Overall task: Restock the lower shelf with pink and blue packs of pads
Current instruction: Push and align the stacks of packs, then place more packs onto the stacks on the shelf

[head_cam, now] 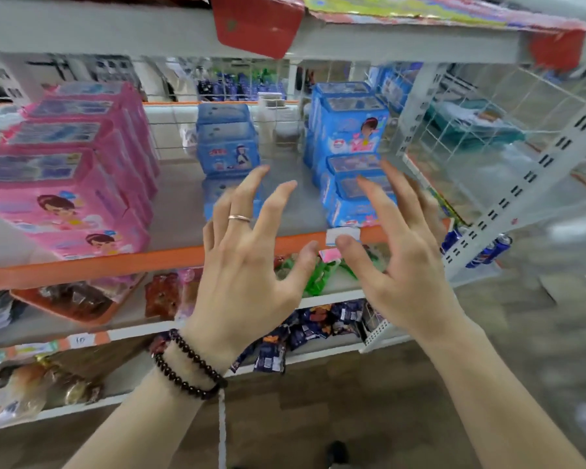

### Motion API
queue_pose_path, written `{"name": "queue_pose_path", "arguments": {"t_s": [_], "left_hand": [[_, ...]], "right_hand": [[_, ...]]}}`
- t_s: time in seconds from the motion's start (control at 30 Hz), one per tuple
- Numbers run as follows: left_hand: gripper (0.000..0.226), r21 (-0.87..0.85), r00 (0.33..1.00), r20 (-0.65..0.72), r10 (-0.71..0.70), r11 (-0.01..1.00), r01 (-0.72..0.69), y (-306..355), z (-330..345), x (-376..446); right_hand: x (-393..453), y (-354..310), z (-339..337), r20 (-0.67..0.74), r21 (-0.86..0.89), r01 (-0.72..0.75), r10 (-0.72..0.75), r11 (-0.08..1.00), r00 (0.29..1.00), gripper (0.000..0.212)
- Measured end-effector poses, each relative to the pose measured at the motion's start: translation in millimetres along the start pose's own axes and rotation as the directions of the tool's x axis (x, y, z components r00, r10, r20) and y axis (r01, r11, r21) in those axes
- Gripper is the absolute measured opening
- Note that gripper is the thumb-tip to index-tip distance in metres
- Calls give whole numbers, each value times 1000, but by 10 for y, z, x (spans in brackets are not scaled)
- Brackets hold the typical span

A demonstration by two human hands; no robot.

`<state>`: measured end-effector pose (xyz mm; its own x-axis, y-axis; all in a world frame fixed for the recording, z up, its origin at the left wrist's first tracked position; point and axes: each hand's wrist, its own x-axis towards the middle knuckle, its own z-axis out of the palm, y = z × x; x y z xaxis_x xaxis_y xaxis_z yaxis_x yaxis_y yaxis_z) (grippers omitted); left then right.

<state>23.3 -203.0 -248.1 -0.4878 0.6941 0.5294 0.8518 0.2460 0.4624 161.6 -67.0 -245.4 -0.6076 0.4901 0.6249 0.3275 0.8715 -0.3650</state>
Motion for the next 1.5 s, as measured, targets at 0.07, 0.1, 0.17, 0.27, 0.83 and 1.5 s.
{"name": "queue_pose_path", "arguments": {"t_s": [0.07,0.1,0.17,0.27,0.83,1.5], "left_hand": [[65,15,999,-3,53,999,-53,16,24,40],[65,32,997,-3,74,997,-74,41,36,67],[64,83,994,-16,106,991,-104,114,23,105],[62,150,984,-76,164,977,-151,241,-86,220],[54,302,928,-238,286,930,-209,1240,-298,1177],[54,546,900,-403,165,832,92,1100,-979,1557]], "right_hand": [[-25,-30,-60,-6,-29,-8,8,1000,1000,60],[-33,-32,-101,-4,-43,-18,18,999,1000,61],[-32,-27,-204,-1,-46,-30,30,998,1000,62],[78,27,-362,-17,-29,2,-3,1000,1000,62],[1103,544,-1178,-150,61,252,-241,966,959,65],[2334,218,-1109,-81,171,472,-465,865,882,74]]}}
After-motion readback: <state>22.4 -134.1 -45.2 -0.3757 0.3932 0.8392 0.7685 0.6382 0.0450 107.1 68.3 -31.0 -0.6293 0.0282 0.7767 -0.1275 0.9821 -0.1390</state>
